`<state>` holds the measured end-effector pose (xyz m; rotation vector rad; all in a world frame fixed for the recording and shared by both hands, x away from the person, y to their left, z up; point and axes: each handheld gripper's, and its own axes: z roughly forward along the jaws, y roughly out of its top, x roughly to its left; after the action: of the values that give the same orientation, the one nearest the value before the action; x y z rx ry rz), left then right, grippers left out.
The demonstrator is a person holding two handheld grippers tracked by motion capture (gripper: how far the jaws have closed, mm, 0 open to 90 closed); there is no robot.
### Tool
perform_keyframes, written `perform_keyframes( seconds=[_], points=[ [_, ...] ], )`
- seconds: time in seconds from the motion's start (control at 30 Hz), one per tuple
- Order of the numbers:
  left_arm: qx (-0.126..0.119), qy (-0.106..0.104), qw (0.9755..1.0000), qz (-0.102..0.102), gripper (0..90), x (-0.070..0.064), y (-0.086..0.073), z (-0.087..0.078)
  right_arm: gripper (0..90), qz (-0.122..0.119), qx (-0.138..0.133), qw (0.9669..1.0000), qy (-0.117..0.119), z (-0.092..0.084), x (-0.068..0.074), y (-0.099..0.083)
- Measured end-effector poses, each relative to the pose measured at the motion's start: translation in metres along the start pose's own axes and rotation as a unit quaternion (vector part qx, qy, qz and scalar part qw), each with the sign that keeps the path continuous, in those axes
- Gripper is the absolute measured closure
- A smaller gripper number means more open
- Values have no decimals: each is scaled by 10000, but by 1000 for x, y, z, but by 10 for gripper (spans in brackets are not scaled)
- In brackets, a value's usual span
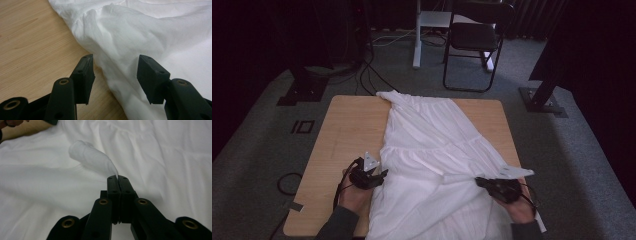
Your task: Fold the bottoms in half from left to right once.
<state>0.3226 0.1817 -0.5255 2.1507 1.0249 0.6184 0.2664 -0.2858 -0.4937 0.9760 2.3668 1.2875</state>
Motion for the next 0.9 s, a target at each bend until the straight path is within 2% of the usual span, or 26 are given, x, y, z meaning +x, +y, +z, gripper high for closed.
perform_keyframes(
  seconds=[0.1, 0.17, 0.2, 0.23, 0.3, 0.33, 0.37, 0.43, 0.47, 0.57, 0.63, 0.7, 0.77, 0.8, 0.87, 0.9],
  points=[
    [19, -7, 10000, 12, 480, 0, 0, 1, 866, 183, 113, 9998, 45, -24, -12, -32],
    [40, -6, 10000, 12, 480, 0, 0, 2, 802, 410, 400, 9983, 57, -30, -20, -54],
    [39, -1, 10000, 5, 480, 0, 0, 2, 737, 482, 548, 9973, -107, -32, -23, -64],
    [40, 1, 10000, 0, 480, 0, 0, 3, 686, 588, 555, 9963, -294, -33, -25, -68],
    [24, -6, 10000, -12, 480, 0, 1, 3, 665, 669, 523, 9957, -373, -34, -27, -69],
    [17, -12, 10000, -4, 480, -1, 1, 3, 618, 867, 272, 9942, -582, -35, -31, -63],
    [19, -16, 10000, -2, 480, -2, 1, 3, 615, 959, 174, 9930, -661, -32, -33, -57],
    [20, -21, 10000, 19, 480, -3, 1, 2, 595, 1076, 52, 9913, -759, -22, -36, -45],
    [29, -24, 10000, 32, 479, -3, 1, 2, 583, 1106, 51, 9912, -728, -11, -38, -36],
    [30, -26, 10000, 14, 474, -3, 0, 0, 553, 949, 209, 9922, -780, 24, -39, -16],
    [12, -43, 10000, -29, 470, -2, -3, -2, 535, 963, 280, 9920, -771, 45, -42, -6],
    [23, -70, 9999, -115, 468, -1, -6, -4, 516, 923, 516, 9911, -804, 64, -44, 0],
    [62, -46, 9999, -110, 466, 0, -8, -5, 545, 863, 711, 9908, -769, 76, -45, 3],
    [60, -55, 9999, -123, 467, 0, -9, -5, 612, 829, 791, 9905, -758, 80, -44, 4],
    [72, -57, 9999, -127, 467, 0, -10, -5, 836, 747, 897, 9906, -710, 82, -42, 5],
    [78, -53, 9999, -122, 467, 0, -10, -5, 887, 666, 838, 9916, -727, 79, -39, 7]
  ],
)
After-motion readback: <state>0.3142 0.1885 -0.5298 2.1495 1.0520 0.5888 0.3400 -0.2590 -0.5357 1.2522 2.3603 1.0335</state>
